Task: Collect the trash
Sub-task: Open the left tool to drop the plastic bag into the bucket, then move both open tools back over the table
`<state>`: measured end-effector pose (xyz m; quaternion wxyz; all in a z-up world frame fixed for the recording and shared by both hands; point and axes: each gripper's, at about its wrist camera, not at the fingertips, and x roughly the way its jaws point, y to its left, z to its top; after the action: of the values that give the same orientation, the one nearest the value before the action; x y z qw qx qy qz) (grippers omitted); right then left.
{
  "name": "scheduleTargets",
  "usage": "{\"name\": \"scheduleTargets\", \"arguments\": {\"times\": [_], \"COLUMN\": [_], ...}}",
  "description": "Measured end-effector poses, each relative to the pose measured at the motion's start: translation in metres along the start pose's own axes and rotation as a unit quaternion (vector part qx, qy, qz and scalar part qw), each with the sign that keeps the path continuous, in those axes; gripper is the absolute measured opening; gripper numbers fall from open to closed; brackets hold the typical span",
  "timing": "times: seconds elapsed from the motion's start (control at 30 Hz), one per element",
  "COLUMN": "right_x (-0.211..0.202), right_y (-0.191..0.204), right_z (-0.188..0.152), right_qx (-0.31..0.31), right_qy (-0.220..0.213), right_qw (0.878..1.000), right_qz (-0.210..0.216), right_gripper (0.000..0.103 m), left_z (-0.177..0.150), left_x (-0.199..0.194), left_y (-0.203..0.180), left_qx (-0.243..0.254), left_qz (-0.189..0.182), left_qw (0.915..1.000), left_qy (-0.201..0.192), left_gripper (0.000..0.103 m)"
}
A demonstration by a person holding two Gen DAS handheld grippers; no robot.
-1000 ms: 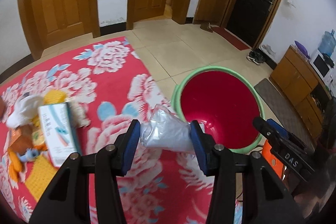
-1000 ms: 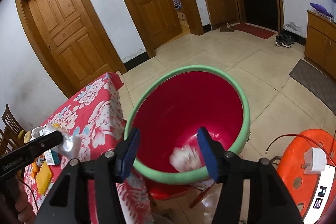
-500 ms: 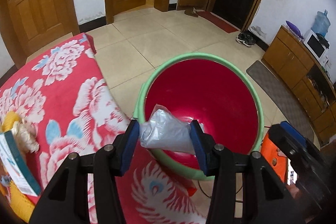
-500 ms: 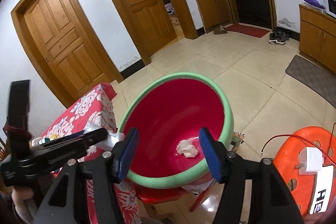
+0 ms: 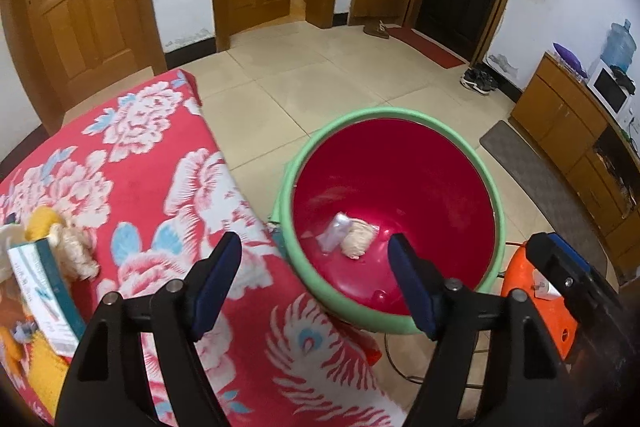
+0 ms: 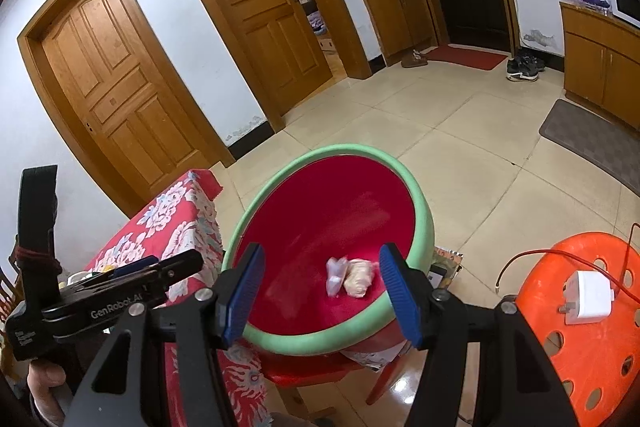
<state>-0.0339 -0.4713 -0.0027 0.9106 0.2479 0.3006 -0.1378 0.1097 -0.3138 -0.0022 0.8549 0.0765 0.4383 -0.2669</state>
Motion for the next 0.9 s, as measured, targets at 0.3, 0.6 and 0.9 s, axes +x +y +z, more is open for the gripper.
{"name": "scheduleTargets", "arguments": {"times": [0.3,0.6,0.9], "right_x": [-0.019,-0.029,-0.03], "right_y": [0.018,0.053,0.096], "right_z": [-0.004,-0.014,-0.032], "right_qx": [-0.007,-0.022,-0.046], "right_qy": [-0.007,0.004,0.03], "right_qw": [1.0,0.998,0.995], "right_qz": [0.018,0.055,0.086], "right_gripper": [0.063,0.064,0.064], "left_z": [-0.015,-0.037,-0.063], "left_x": [-0.043,-0.09,-0.127], "left_y": [0.027,0.069,0.127], "left_qx": [-0.028,-0.06,-0.108], "left_qz": [0.012,0.047,0.092], "left_qw": [0.9992,0.9959,0.9879], "left_qy": [-0.025,-0.048,-0.061], "left_gripper": [0.075,0.075,0.075]}}
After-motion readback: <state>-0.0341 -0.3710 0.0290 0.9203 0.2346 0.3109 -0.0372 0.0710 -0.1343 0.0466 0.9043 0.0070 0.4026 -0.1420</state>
